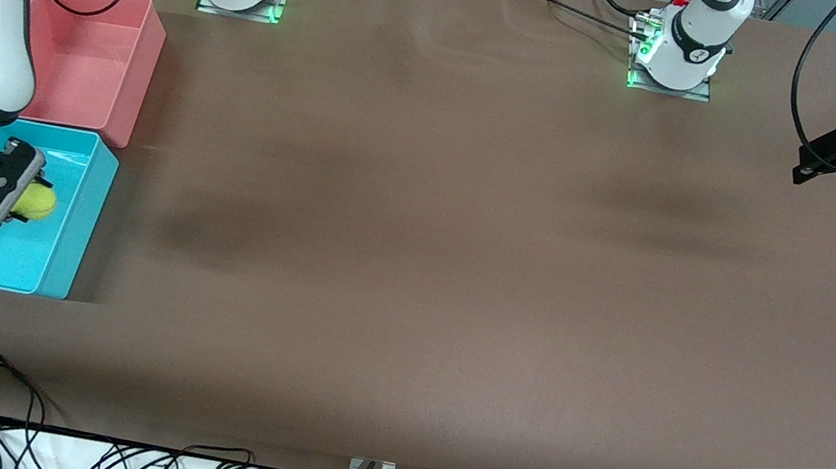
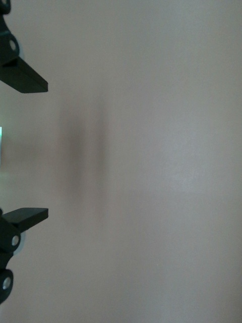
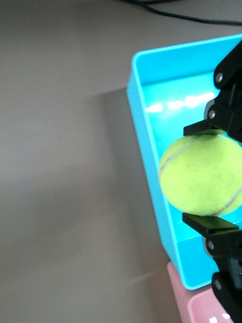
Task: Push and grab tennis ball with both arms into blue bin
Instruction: 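Lift the ball with the right gripper and lower it into the blue bin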
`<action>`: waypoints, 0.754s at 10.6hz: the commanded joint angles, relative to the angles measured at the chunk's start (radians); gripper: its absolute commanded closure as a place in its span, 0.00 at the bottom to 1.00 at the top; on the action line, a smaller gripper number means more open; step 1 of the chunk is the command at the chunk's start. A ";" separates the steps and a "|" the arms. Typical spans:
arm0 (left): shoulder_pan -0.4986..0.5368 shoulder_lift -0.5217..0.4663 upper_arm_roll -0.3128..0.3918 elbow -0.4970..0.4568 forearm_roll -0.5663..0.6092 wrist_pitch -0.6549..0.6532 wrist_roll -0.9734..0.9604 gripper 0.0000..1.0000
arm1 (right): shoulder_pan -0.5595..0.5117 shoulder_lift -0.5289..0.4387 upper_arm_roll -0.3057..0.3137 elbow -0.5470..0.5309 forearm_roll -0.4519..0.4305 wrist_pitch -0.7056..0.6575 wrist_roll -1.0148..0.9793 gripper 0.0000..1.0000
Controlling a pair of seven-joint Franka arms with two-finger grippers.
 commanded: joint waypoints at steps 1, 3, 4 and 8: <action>0.011 0.016 -0.020 0.036 0.007 -0.028 0.011 0.00 | -0.066 0.049 0.003 -0.011 -0.029 0.019 -0.040 0.57; 0.008 0.019 -0.021 0.037 0.009 -0.028 0.008 0.00 | -0.121 0.113 0.006 -0.014 -0.040 0.062 -0.044 0.57; 0.011 0.020 -0.021 0.039 0.007 -0.028 0.008 0.00 | -0.129 0.156 0.006 -0.014 -0.029 0.084 -0.049 0.57; 0.012 0.020 -0.021 0.037 0.009 -0.028 0.007 0.00 | -0.129 0.201 0.004 -0.023 -0.020 0.112 -0.050 0.56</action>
